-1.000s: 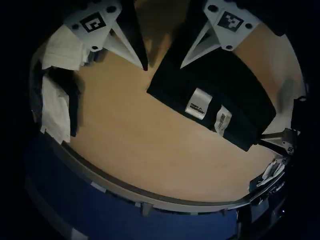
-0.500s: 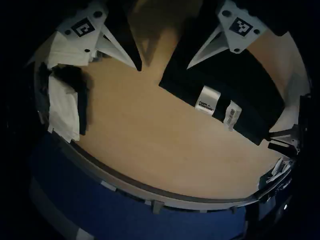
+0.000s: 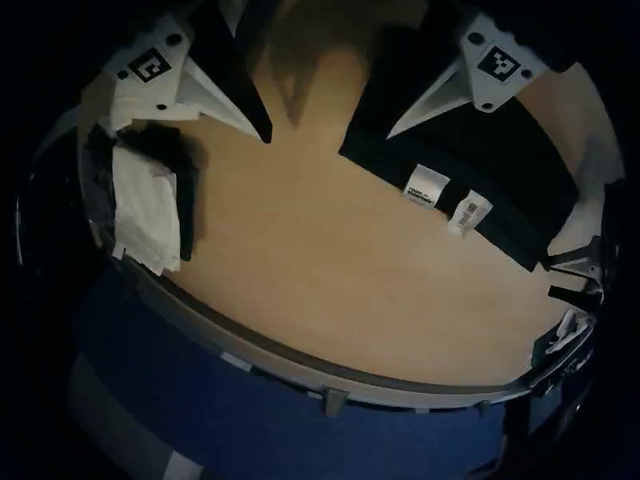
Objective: Fold towel
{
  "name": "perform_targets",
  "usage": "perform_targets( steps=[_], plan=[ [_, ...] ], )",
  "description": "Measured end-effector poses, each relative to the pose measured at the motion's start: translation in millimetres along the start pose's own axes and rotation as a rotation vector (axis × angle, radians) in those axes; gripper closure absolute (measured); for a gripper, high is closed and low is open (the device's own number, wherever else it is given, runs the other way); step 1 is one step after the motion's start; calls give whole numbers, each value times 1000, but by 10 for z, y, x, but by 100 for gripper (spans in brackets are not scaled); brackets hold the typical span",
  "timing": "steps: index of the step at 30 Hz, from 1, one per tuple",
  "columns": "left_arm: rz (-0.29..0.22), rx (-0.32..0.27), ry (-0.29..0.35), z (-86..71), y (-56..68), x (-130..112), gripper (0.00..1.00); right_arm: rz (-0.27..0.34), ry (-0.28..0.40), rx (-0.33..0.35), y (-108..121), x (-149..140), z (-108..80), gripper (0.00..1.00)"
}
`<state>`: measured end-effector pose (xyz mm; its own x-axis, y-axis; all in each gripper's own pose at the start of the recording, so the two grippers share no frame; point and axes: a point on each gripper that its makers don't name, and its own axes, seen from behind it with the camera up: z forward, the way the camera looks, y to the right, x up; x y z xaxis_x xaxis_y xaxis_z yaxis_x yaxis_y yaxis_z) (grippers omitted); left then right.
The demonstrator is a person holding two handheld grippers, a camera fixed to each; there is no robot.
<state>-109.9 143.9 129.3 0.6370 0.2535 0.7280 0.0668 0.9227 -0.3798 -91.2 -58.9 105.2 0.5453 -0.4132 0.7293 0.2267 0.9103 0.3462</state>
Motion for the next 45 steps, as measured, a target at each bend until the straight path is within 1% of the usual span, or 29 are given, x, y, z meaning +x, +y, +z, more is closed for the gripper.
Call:
perform_targets(
  steps=[2, 15, 24, 29, 33, 39, 45],
  plan=[
    [-1, -2, 6, -16, 1, 19, 5, -3, 7, -2, 7, 19, -16, 0],
    [-11, 2, 12, -80, -22, 23, 5, -9, 9, 3, 26, 29, -100, 0],
    [-24, 1, 13, -196, -10, -48, 5, -15, 9, 22, -22, -44, -221, 0],
    [-45, 0, 14, -332, 1, -156, 5, -14, 3, 39, -78, -176, -305, 0],
    [-70, -2, 16, -465, 27, -294, 5, -7, 0, 58, -136, -298, -381, 0],
    [-95, 8, 6, -669, 72, -578, 5, 2, 0, 86, -244, -475, -507, 0],
    [-115, 18, -2, -889, 159, -885, 5, 10, -8, 108, -325, -662, -595, 0]
  ],
)
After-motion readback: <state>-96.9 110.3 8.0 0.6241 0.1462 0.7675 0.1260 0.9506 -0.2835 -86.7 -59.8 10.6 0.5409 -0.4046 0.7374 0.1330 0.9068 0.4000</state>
